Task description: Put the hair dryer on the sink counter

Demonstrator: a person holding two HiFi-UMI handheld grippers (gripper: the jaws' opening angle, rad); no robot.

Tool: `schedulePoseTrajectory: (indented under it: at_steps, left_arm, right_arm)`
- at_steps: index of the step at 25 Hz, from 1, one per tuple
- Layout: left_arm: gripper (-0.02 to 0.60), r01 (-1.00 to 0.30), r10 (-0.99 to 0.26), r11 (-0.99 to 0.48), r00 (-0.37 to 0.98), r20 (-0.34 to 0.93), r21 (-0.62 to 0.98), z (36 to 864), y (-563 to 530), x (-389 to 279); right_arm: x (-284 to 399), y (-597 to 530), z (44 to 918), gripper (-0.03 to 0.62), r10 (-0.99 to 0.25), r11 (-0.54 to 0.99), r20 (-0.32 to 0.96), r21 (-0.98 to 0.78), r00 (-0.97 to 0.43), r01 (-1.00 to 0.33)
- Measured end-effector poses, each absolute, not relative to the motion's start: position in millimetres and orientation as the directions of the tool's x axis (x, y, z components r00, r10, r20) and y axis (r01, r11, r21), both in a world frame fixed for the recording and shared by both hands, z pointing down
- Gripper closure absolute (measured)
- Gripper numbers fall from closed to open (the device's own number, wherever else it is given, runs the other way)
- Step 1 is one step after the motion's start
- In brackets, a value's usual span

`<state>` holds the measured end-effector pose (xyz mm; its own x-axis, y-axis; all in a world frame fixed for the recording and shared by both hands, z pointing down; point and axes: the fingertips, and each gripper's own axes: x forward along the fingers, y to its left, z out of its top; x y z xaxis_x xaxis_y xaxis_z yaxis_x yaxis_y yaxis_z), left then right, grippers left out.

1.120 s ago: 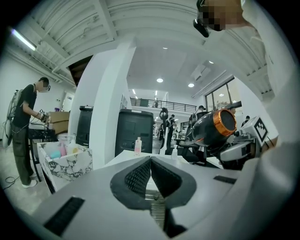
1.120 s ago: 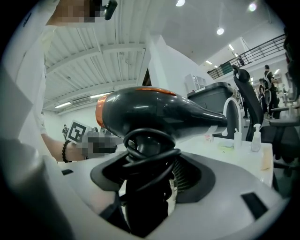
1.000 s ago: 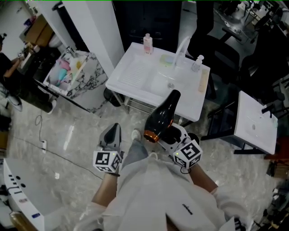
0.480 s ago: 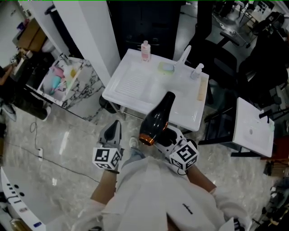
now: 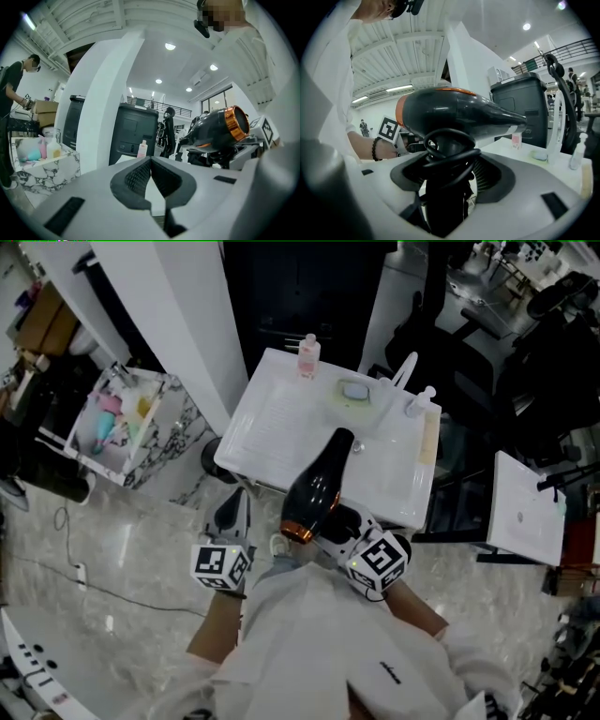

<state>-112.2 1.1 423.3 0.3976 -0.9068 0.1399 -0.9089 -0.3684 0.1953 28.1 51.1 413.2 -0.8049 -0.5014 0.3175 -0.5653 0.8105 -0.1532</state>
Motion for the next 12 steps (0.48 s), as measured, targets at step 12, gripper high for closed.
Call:
schedulePoseTrajectory:
  at_steps: [12]
  left_arm:
    - [0.554, -0.861, -0.857, -0.455, 0.493, 0.152, 0.229, 437, -81, -147]
  right_arm:
    - [-18, -20, 426, 0.293, -0.539, 0.769, 0.371, -0.149, -0.756, -0.622]
